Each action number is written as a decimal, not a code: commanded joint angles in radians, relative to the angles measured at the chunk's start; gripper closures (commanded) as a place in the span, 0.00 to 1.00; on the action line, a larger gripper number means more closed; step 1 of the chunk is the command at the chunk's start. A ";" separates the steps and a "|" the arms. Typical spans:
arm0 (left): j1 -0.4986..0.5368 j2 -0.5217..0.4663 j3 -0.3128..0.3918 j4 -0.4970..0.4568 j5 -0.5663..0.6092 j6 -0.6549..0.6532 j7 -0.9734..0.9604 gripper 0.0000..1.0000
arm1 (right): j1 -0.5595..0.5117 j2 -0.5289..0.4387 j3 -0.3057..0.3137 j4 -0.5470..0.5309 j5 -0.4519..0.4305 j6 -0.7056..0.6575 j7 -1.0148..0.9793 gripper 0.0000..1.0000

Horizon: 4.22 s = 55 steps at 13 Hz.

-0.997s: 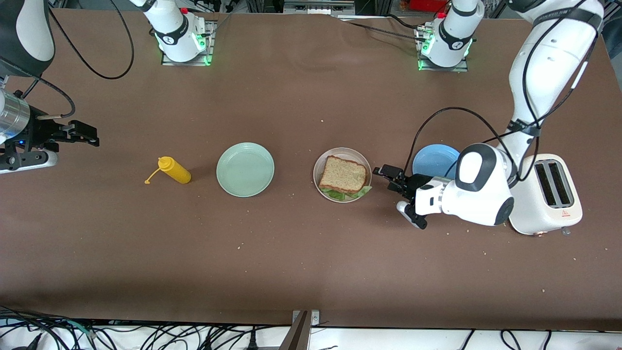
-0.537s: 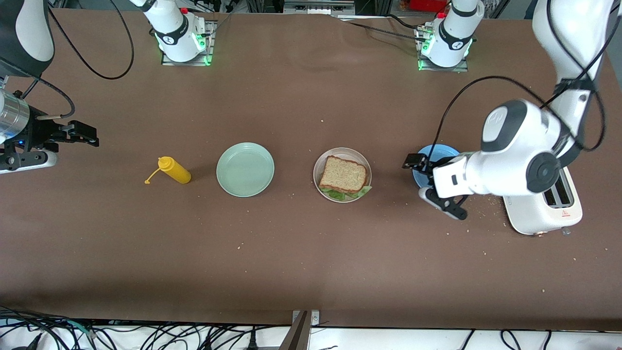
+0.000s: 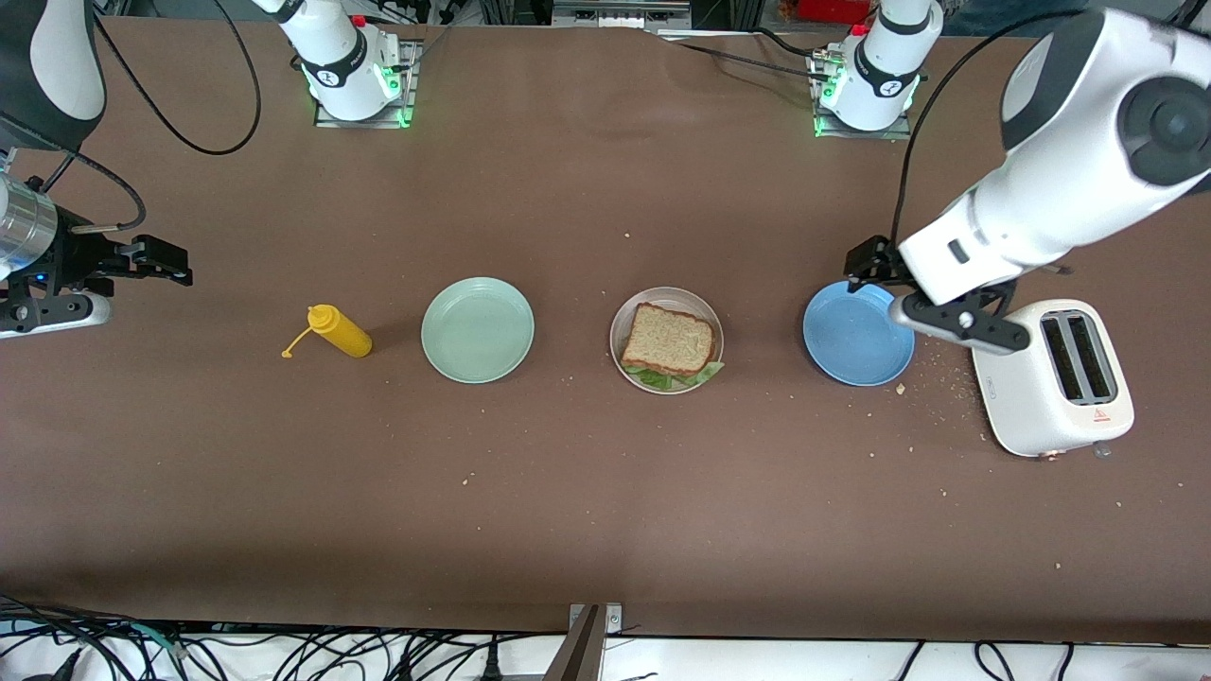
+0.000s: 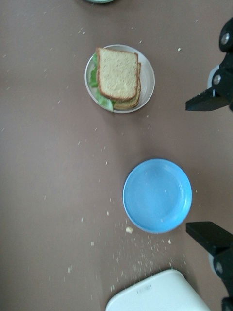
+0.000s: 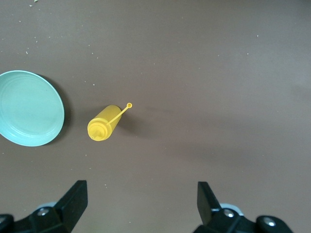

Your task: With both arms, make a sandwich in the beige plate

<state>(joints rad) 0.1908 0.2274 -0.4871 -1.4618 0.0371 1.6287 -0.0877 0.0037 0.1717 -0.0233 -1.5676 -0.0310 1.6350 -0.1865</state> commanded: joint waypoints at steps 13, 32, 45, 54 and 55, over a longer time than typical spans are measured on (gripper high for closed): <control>-0.202 -0.258 0.384 -0.206 -0.082 -0.064 0.005 0.00 | -0.010 0.003 0.005 0.012 0.019 -0.001 0.007 0.00; -0.194 -0.292 0.378 -0.213 -0.028 -0.124 0.120 0.00 | -0.022 0.003 0.005 0.014 0.019 -0.003 0.007 0.00; -0.195 -0.287 0.377 -0.201 -0.028 -0.122 0.120 0.00 | -0.022 0.003 0.005 0.014 0.019 0.000 0.009 0.00; -0.198 -0.287 0.377 -0.201 -0.028 -0.124 0.121 0.00 | -0.022 -0.008 0.005 0.027 0.017 -0.001 0.009 0.00; -0.198 -0.287 0.377 -0.201 -0.028 -0.124 0.121 0.00 | -0.021 -0.008 0.006 0.028 0.017 0.000 0.007 0.00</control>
<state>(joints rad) -0.0071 -0.0455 -0.1083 -1.6625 -0.0100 1.5144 0.0111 -0.0085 0.1697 -0.0227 -1.5526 -0.0304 1.6374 -0.1865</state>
